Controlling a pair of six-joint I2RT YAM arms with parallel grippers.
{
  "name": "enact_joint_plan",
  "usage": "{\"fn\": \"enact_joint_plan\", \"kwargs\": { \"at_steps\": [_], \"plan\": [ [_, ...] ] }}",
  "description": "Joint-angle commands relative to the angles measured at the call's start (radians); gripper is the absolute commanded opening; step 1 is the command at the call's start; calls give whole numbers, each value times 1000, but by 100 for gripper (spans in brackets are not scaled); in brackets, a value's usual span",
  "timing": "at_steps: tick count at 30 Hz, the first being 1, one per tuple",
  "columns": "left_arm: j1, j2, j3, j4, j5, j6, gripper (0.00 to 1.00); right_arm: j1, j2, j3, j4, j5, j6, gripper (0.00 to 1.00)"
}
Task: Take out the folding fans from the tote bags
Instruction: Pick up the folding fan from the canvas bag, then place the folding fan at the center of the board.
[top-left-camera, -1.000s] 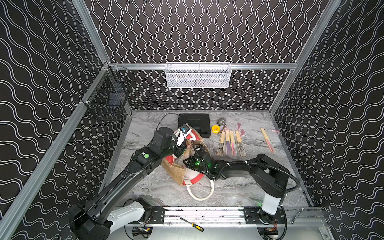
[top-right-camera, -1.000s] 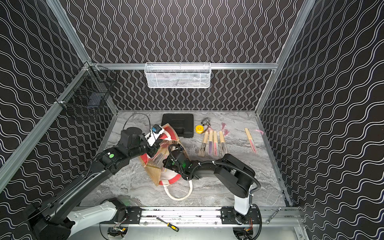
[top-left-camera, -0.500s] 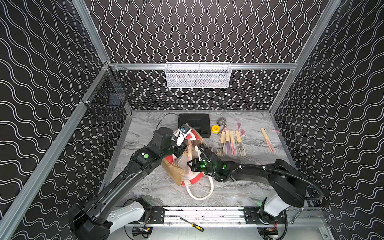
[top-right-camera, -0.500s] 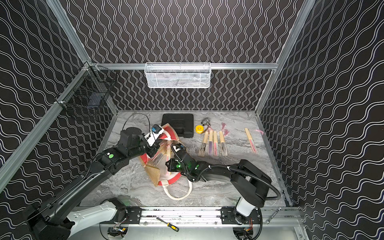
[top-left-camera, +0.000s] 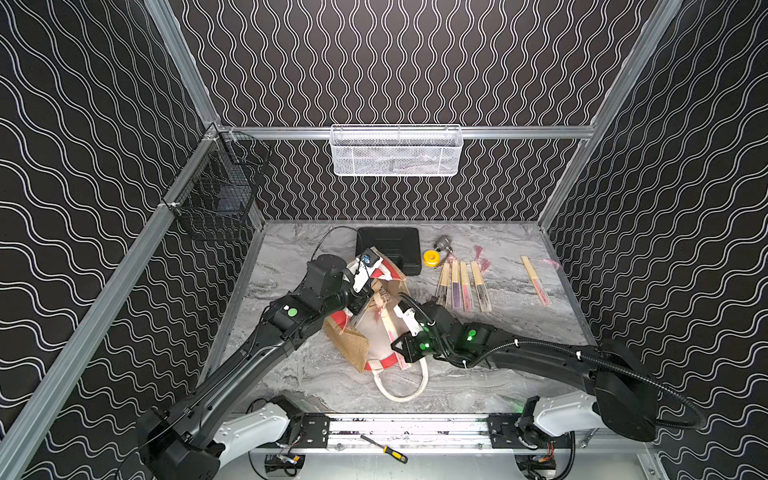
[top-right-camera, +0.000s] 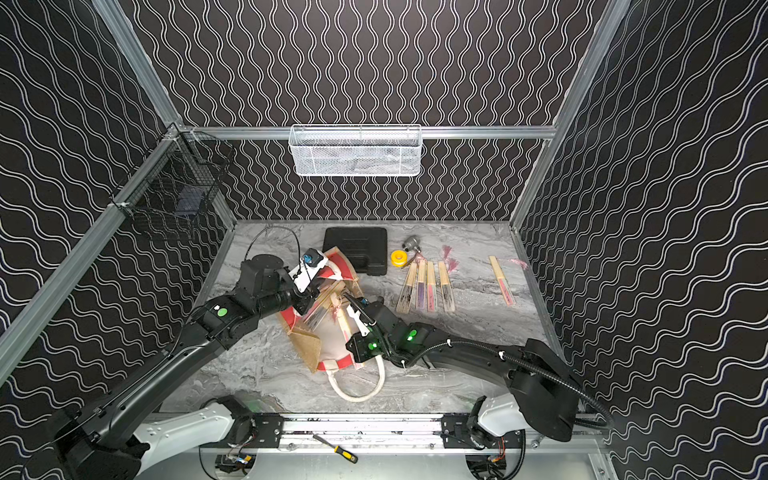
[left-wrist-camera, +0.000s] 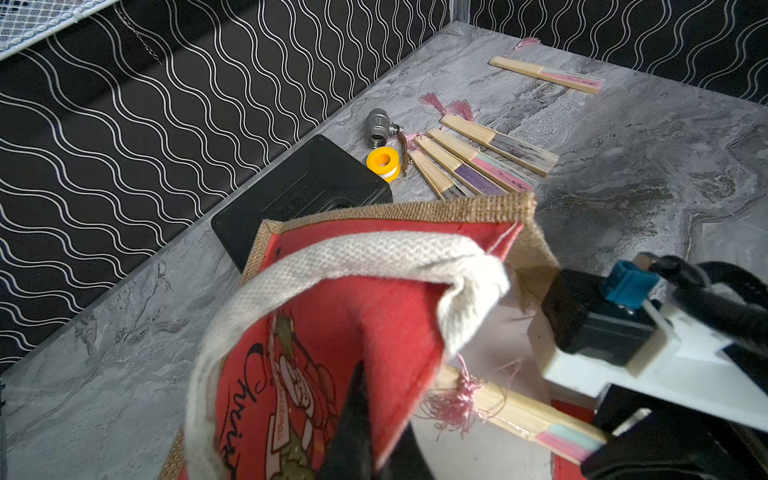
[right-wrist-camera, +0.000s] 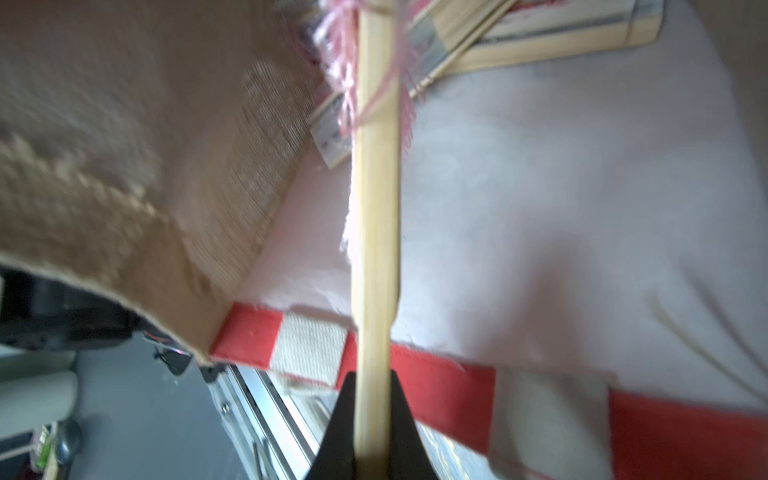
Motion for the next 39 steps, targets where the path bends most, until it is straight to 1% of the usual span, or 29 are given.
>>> {"fn": "enact_joint_plan", "kwargs": {
  "at_steps": [1, 7, 14, 24, 33, 37, 39],
  "plan": [
    [-1, 8, 9, 13, 2, 3, 0, 7, -23, 18, -122, 4, -70, 8],
    [0, 15, 9, 14, 3, 2, 0, 24, -114, 24, -228, -5, -120, 8],
    [-1, 18, 7, 17, 2, 4, 0, 33, -235, 11, -373, -4, -143, 8],
    [-1, 21, 8, 16, 3, 3, 0, 47, -421, 19, -427, -94, -188, 7],
    [-1, 18, 8, 15, 2, 5, 0, 47, -594, 94, -514, -78, -241, 6],
    [-1, 19, 10, 14, 6, 3, 0, 46, -666, 118, -486, -7, -229, 6],
    [-1, 18, 11, 14, 10, 3, 0, 45, -671, 139, -480, 36, -236, 5]
  ]
}}
